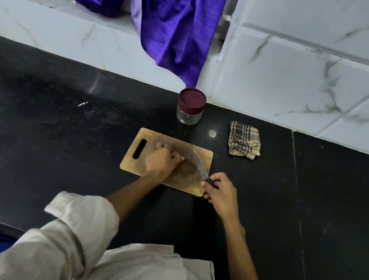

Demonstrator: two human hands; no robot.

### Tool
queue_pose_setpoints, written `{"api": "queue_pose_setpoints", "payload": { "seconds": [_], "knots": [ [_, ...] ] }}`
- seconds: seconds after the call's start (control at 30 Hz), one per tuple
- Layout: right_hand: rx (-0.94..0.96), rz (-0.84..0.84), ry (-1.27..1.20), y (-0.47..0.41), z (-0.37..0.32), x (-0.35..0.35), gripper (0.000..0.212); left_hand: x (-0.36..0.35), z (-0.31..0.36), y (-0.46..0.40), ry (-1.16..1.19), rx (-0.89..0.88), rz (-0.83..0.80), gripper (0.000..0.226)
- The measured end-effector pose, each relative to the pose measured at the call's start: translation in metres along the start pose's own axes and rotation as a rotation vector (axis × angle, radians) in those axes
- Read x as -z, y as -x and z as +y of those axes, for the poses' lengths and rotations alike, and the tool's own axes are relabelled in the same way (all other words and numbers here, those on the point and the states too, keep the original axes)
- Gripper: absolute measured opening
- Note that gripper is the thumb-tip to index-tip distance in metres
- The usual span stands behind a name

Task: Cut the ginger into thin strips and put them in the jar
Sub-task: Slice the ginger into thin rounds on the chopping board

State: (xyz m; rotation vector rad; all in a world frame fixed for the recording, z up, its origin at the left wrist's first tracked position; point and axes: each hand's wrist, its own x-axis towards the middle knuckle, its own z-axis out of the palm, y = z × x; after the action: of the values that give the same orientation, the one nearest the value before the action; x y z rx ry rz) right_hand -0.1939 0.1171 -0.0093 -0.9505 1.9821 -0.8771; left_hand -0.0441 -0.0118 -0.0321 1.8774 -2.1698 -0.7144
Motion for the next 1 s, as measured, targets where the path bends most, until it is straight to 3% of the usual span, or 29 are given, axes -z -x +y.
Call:
{"api": "queue_pose_setpoints", "payload": {
  "seconds": [0.17,0.37,0.53,0.63,0.8,1.0],
  "knots": [
    [-0.011,0.009,-0.006,0.003,0.001,0.001,0.013,-0.006,-0.008,0.001,0.068,-0.162,-0.045,0.036],
    [-0.033,-0.018,-0.015,0.006,0.002,-0.006,0.013,-0.003,-0.029,0.005,0.112,-0.319,-0.113,0.042],
    [-0.032,-0.031,0.008,0.007,0.003,-0.012,0.014,-0.003,-0.035,0.005,0.123,-0.304,-0.124,0.045],
    [-0.045,-0.068,0.026,0.005,0.002,-0.014,0.004,-0.004,-0.032,0.007,0.119,-0.302,-0.094,0.042],
    [-0.023,-0.194,0.152,0.008,-0.008,-0.026,0.012,-0.009,-0.031,0.014,0.242,-0.275,-0.065,0.035],
    [0.023,-0.192,0.382,0.006,-0.022,-0.048,0.014,-0.009,-0.032,0.02,0.297,-0.258,-0.035,0.033]
  ]
}}
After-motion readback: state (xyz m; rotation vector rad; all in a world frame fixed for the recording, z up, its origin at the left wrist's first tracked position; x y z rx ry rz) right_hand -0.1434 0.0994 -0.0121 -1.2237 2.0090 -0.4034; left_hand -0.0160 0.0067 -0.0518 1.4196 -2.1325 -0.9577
